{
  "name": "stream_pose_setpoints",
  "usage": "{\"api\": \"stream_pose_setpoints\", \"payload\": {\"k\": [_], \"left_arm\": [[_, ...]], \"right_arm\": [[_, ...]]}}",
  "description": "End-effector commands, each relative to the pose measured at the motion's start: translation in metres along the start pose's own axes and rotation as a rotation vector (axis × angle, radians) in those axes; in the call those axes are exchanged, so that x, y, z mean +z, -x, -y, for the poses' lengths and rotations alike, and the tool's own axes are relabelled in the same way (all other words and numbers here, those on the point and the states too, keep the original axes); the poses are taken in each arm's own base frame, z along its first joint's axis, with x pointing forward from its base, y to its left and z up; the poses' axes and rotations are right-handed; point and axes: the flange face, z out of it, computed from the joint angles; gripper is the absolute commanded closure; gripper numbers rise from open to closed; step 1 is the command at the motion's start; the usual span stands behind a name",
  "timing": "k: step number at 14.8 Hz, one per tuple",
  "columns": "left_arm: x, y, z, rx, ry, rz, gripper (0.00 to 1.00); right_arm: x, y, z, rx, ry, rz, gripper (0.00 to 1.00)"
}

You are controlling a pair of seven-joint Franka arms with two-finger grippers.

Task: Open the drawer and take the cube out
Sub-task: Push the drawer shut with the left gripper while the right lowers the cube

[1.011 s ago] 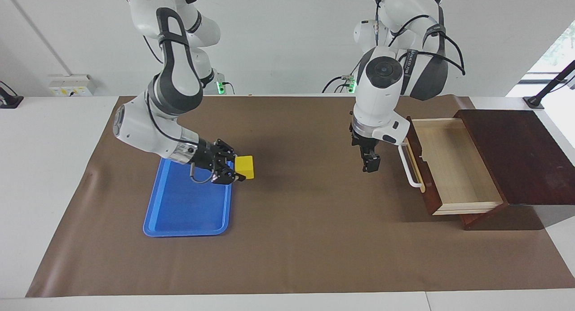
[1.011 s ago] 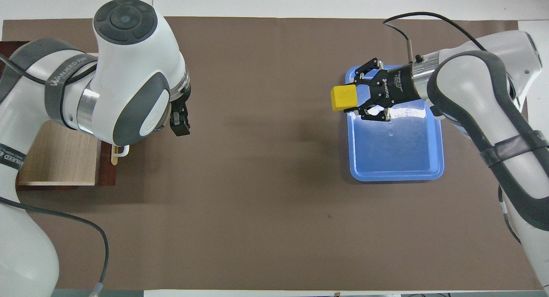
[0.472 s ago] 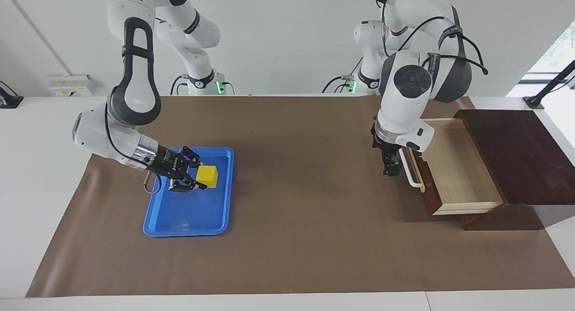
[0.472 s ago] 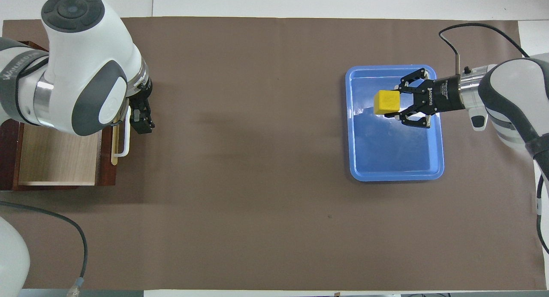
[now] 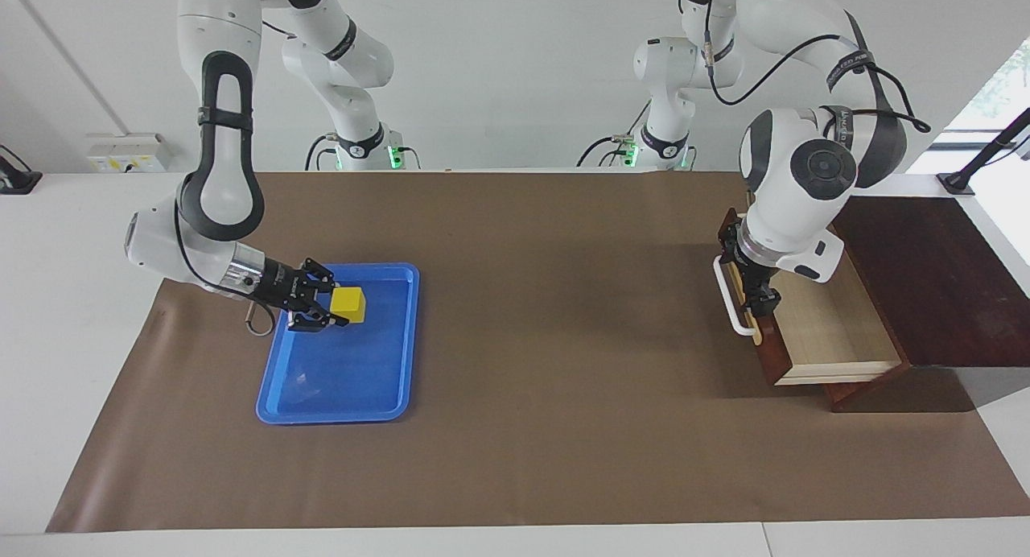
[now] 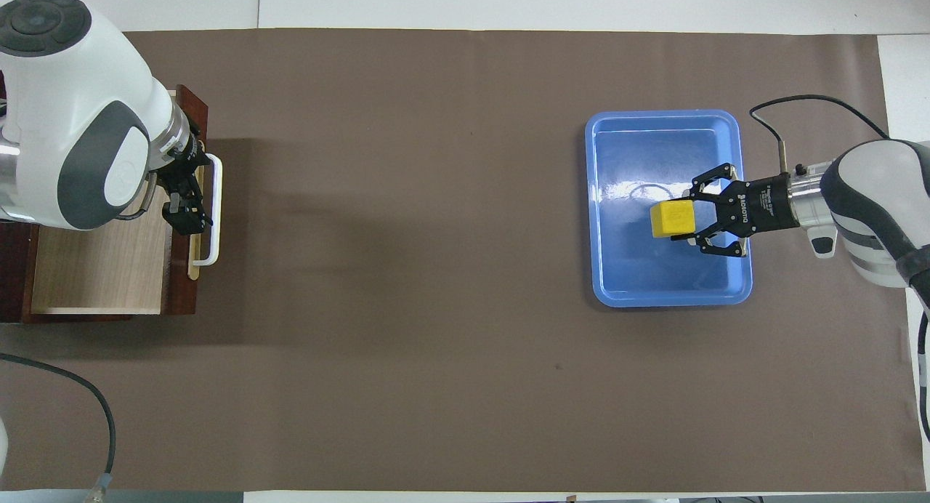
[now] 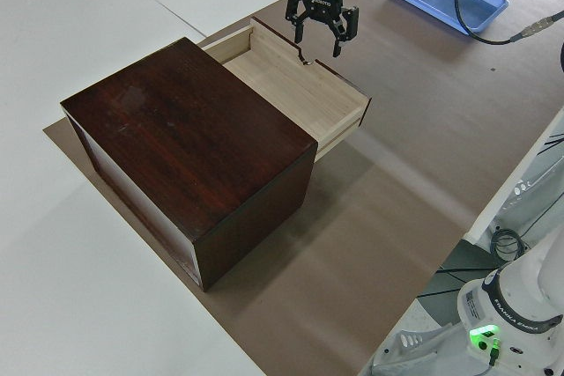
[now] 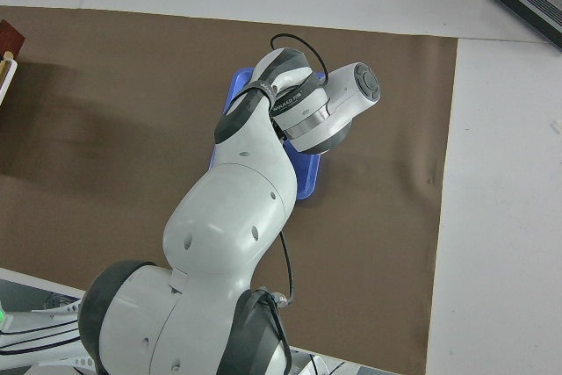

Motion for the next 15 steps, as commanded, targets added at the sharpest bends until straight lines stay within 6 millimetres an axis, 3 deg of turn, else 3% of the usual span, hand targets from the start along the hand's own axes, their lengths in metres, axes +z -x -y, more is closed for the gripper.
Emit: {"api": "stream_pose_setpoints", "payload": {"k": [1,4,8,15], "left_arm": [[0.007,-0.006,0.011,0.021,0.029,0.020,0.00],[0.007,-0.012,0.008,0.011,0.054,0.025,0.00],[0.014,-0.028,0.003,0.010,0.062,0.025,0.00],[0.019,-0.060,-0.004,0.081,0.077,0.019,0.00]], "right_arm": [[-0.009,-0.016,-0.018,-0.023,-0.018,-0.013,1.00],[-0.013,-0.024,-0.020,-0.020,-0.022,-0.016,1.00],[-0.016,-0.050,-0.028,-0.041,-0.027,-0.036,1.00],[-0.007,-0.064,-0.042,-0.045,-0.024,-0.047,1.00]]}}
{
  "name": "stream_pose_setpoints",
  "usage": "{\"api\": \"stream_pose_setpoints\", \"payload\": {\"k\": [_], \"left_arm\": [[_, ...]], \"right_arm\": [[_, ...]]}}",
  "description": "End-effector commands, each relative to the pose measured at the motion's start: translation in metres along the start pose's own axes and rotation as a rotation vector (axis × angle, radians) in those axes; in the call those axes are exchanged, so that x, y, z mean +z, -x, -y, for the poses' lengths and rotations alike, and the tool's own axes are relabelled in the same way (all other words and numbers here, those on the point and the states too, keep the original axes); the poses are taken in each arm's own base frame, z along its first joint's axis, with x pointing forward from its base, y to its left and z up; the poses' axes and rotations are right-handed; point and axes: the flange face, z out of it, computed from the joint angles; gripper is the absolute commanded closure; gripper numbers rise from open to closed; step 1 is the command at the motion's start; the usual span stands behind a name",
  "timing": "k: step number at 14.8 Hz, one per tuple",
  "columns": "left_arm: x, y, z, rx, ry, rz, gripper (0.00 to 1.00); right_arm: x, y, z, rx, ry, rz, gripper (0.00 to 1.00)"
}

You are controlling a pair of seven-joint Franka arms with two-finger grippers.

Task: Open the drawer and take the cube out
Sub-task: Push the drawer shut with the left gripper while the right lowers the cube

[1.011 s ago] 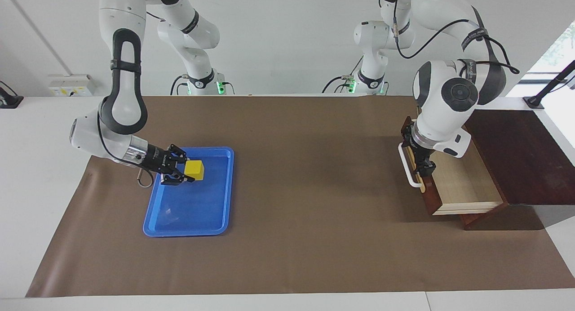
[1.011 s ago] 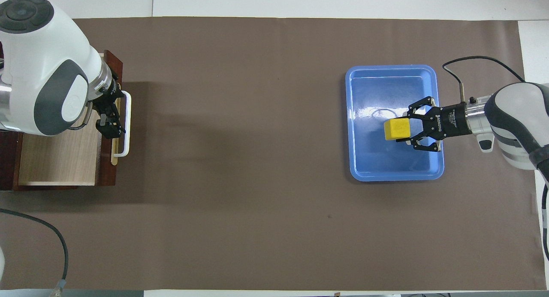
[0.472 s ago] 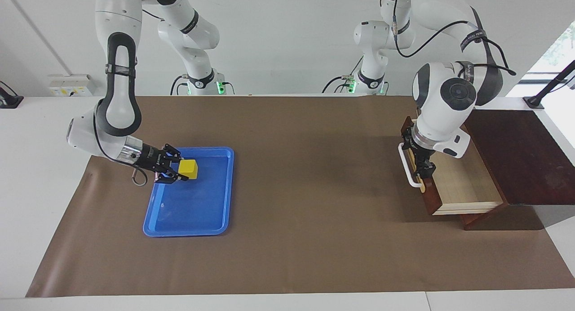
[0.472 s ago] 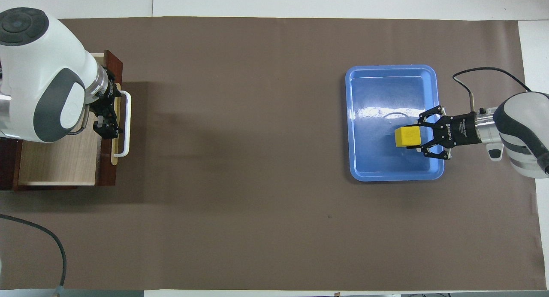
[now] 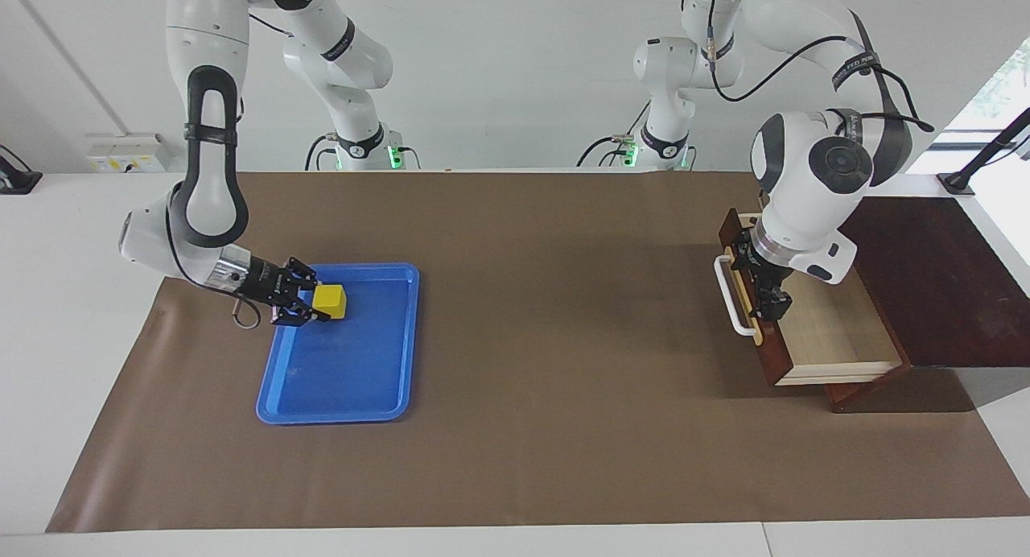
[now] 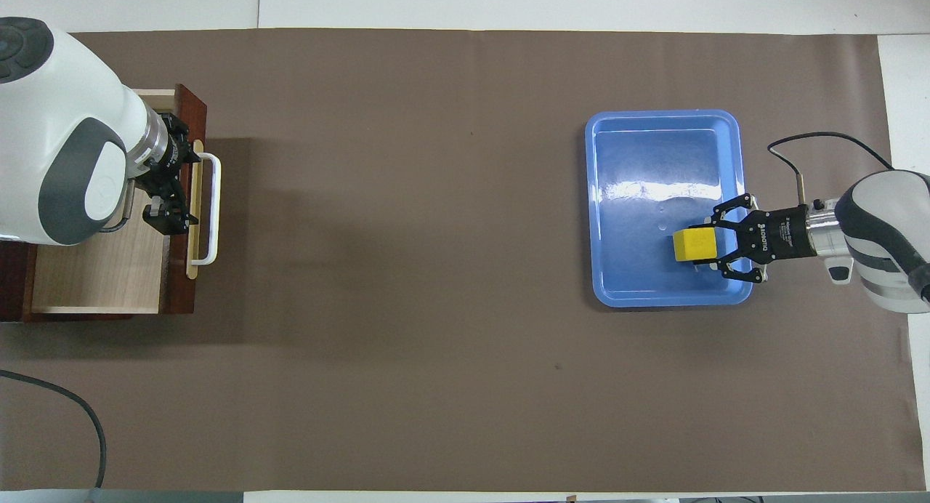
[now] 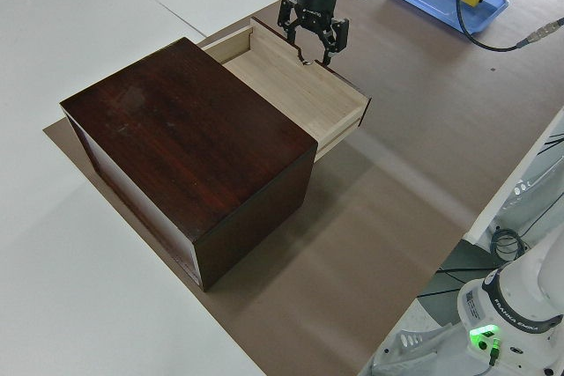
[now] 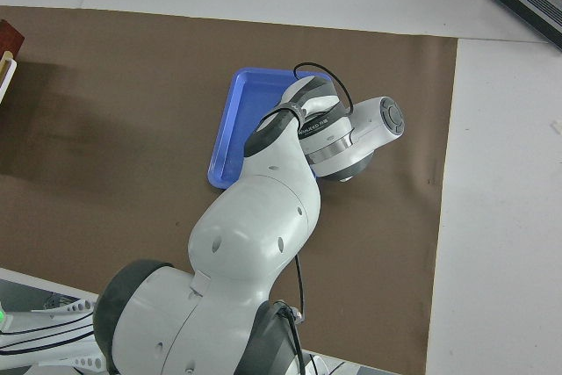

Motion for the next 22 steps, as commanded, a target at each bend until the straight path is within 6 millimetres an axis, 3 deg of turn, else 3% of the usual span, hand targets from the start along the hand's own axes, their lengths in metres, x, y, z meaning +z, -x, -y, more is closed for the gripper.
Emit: {"api": "stream_pose_setpoints", "payload": {"k": [1,7,8,9,12,17,19,22], "left_arm": [[0.007,-0.044,0.002,0.008,0.014,-0.025,0.00],[0.007,-0.069,-0.001,0.073,0.015,-0.032,0.00],[0.006,-0.080,-0.001,0.070,0.016,-0.034,0.00],[0.007,-0.089,-0.002,0.071,0.016,-0.035,0.00],[0.007,-0.112,-0.004,0.111,0.036,-0.043,0.00],[0.011,-0.144,-0.003,0.141,0.047,-0.049,0.00],[0.012,-0.157,-0.002,0.160,0.047,-0.053,0.00],[0.019,-0.175,0.000,0.180,0.061,-0.058,0.00]], "right_arm": [[-0.001,-0.006,-0.009,-0.015,-0.008,-0.024,1.00],[0.002,-0.012,-0.015,-0.026,-0.016,-0.044,1.00],[0.003,-0.012,-0.015,-0.025,-0.017,-0.045,0.85],[0.003,-0.012,-0.015,-0.027,-0.018,-0.047,0.60],[-0.009,-0.002,-0.001,-0.036,-0.036,-0.051,0.19],[-0.054,0.043,0.028,-0.022,0.005,-0.093,0.03],[-0.052,0.045,0.026,-0.011,0.004,-0.098,0.03],[-0.032,0.039,0.016,0.000,0.017,-0.105,0.03]]}}
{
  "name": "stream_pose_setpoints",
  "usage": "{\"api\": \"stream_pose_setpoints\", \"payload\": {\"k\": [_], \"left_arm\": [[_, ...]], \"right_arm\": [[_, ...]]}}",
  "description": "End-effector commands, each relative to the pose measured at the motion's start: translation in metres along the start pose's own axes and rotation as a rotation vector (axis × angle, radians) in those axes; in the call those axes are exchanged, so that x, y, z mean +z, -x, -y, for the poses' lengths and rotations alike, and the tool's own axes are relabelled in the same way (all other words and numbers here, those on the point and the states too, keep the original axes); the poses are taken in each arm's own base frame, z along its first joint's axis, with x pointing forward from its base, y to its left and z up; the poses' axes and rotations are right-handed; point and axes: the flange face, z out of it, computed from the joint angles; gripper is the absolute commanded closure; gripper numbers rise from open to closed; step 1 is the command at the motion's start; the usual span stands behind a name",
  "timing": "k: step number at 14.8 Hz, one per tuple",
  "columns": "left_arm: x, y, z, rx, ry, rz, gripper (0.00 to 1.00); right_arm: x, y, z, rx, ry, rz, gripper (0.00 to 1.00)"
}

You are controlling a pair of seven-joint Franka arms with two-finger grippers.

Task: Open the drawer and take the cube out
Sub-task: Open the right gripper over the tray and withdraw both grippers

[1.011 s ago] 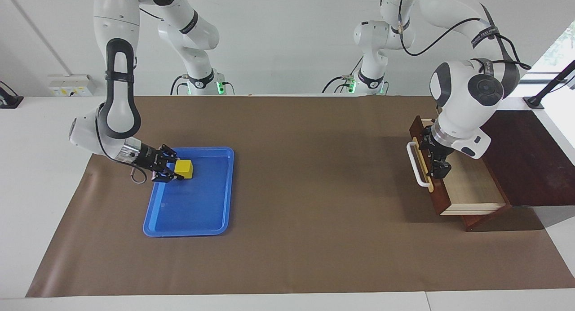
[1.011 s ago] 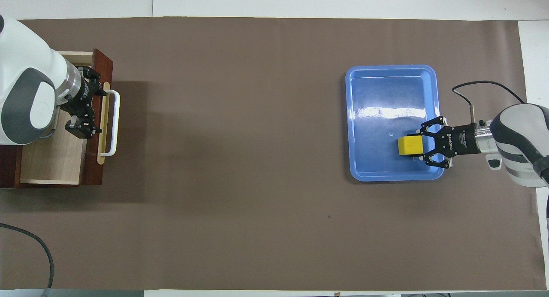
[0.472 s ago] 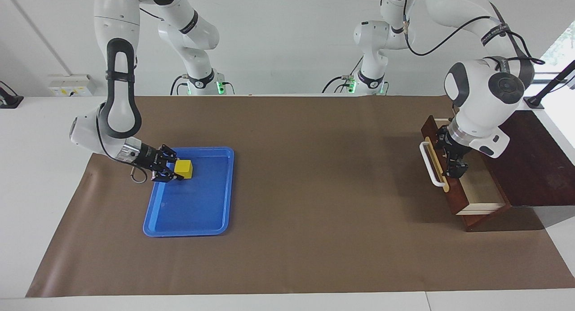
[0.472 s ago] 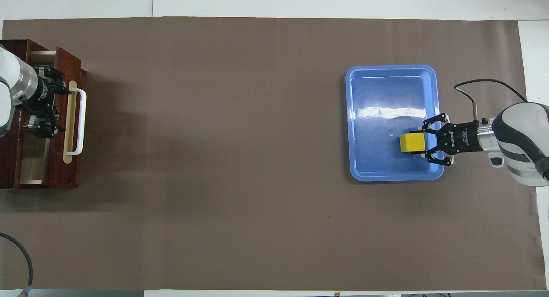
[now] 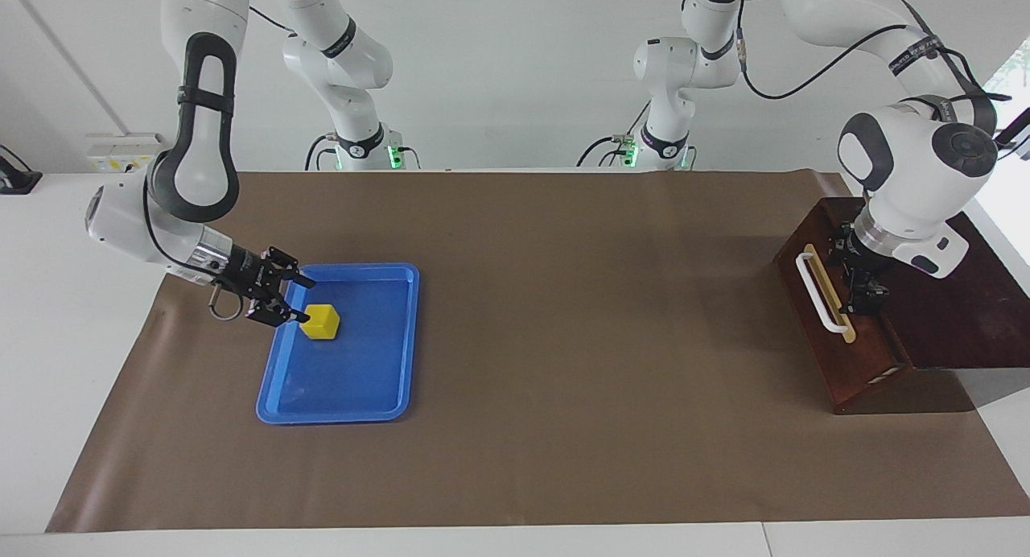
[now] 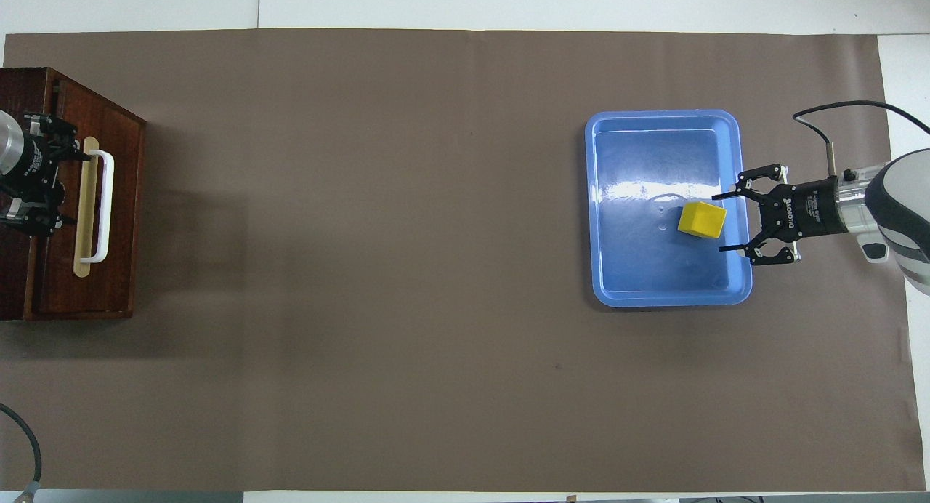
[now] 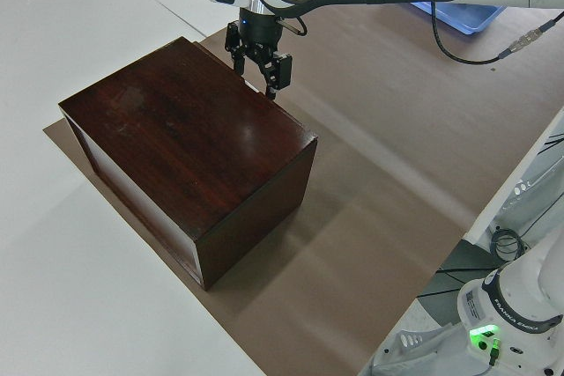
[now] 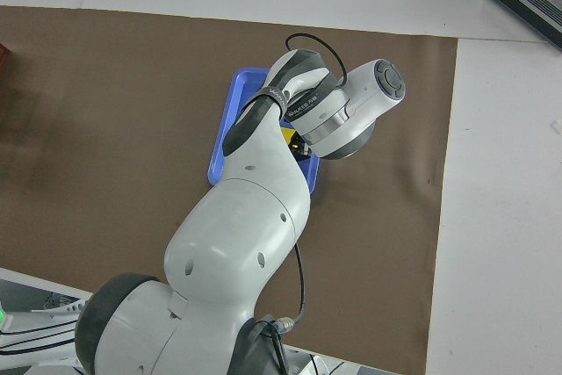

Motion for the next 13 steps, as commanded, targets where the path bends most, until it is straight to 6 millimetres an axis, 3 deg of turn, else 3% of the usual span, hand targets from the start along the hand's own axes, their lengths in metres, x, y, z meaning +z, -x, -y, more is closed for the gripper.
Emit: {"api": "stream_pose_setpoints", "payload": {"k": [1,4,6,8,11,13], "left_arm": [[0.015,-0.021,0.011,0.033,0.010,-0.019,0.00],[0.016,-0.031,0.014,0.053,0.012,-0.017,0.00],[0.016,-0.032,0.015,0.051,0.010,-0.017,0.00],[0.014,-0.033,0.014,0.049,0.013,-0.018,0.00],[0.004,-0.026,0.010,0.054,0.004,-0.012,0.00],[-0.012,-0.025,0.009,0.045,0.002,0.015,0.00]], "right_arm": [[0.019,-0.010,-0.011,0.022,0.020,-0.020,0.03],[0.020,-0.006,-0.010,0.029,0.027,-0.005,0.03],[0.007,0.006,0.000,0.036,0.017,-0.005,0.02],[0.000,0.036,0.014,0.032,0.029,-0.013,0.02],[-0.023,0.063,0.015,-0.059,0.041,-0.114,0.00],[-0.040,0.095,0.019,-0.156,0.072,-0.190,0.00]]}}
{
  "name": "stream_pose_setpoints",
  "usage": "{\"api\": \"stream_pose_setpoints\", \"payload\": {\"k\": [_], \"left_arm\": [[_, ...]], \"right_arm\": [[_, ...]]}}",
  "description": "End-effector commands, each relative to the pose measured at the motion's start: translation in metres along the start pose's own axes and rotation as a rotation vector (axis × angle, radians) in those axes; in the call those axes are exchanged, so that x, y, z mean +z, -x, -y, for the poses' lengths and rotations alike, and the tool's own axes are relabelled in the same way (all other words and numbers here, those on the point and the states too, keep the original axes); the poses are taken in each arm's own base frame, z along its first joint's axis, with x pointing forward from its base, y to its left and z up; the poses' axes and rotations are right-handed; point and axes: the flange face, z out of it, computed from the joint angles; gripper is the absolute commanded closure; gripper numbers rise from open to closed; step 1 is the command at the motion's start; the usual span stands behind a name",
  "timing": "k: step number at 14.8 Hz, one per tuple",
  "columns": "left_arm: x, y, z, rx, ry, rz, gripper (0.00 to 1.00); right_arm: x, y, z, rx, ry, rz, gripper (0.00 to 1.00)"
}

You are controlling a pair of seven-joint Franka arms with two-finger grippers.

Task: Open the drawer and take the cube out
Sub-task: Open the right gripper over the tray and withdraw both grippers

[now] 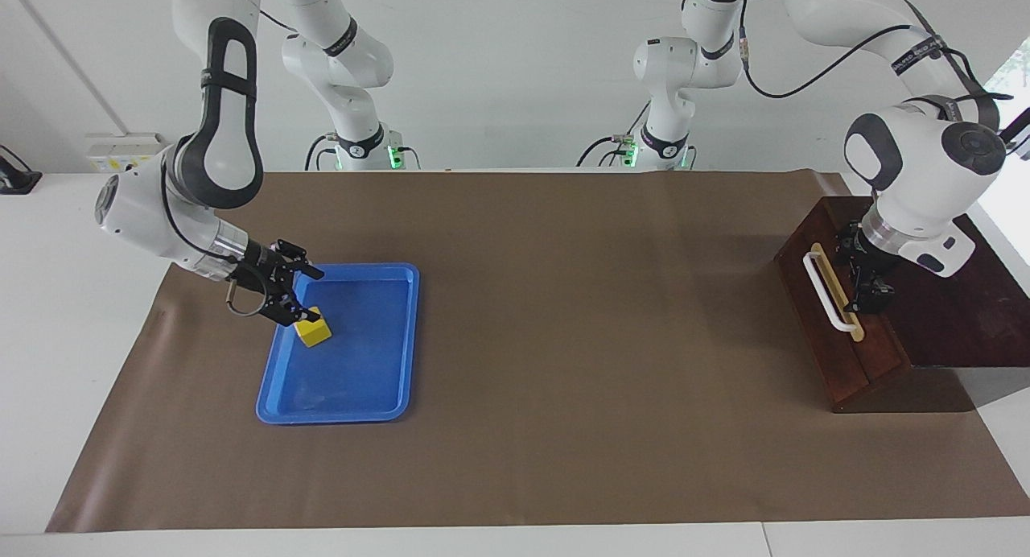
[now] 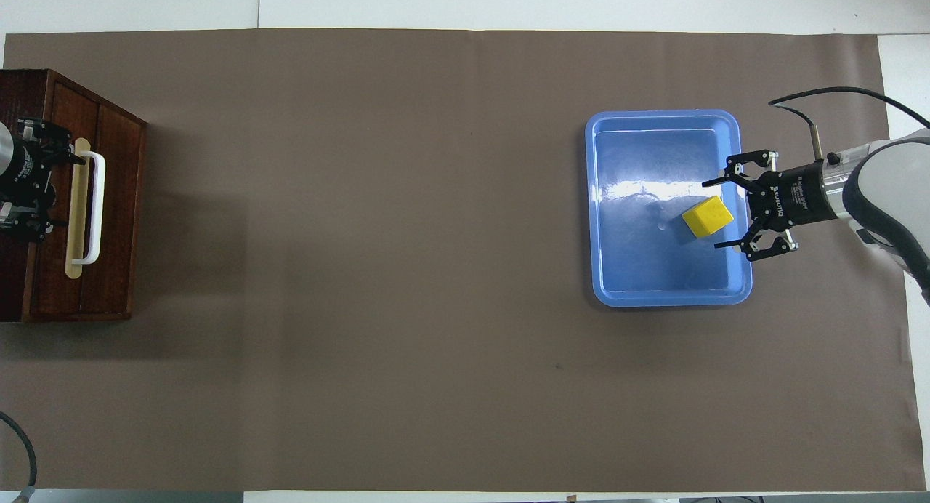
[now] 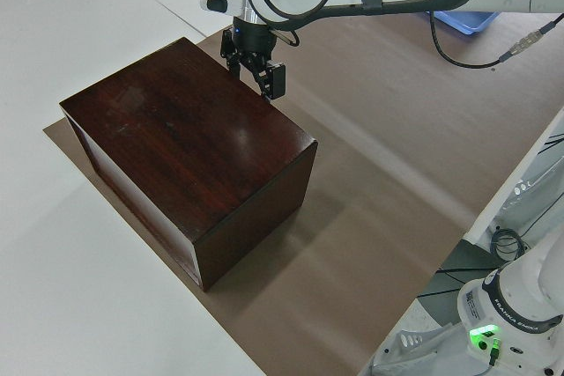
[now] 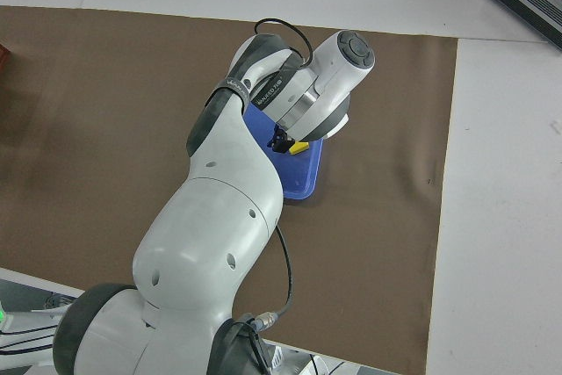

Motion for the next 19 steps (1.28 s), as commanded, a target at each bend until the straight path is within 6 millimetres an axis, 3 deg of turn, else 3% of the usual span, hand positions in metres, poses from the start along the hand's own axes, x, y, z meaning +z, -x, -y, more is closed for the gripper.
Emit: {"api": "stream_pose_setpoints", "payload": {"k": [1,7,10,13,17,19], "left_arm": [[-0.025,-0.018,0.004,0.012,0.000,0.007,0.00],[-0.075,0.009,0.019,0.054,0.002,0.063,0.00],[-0.107,0.032,0.032,0.141,0.015,0.084,0.00],[-0.143,0.053,0.054,0.412,0.041,0.098,0.00],[-0.154,0.081,0.067,0.726,0.019,0.166,0.00],[-0.162,0.102,0.075,0.966,0.011,0.185,0.00]], "right_arm": [[-0.036,0.032,0.001,-0.088,0.030,-0.095,0.00],[-0.088,0.087,0.002,-0.273,0.088,-0.225,0.00],[-0.104,0.112,-0.006,-0.465,0.124,-0.265,0.00],[-0.126,0.127,-0.023,-0.644,0.175,-0.289,0.00],[-0.154,0.145,-0.049,-0.900,0.273,-0.333,0.00],[-0.149,0.152,-0.057,-0.933,0.320,-0.301,0.00]]}}
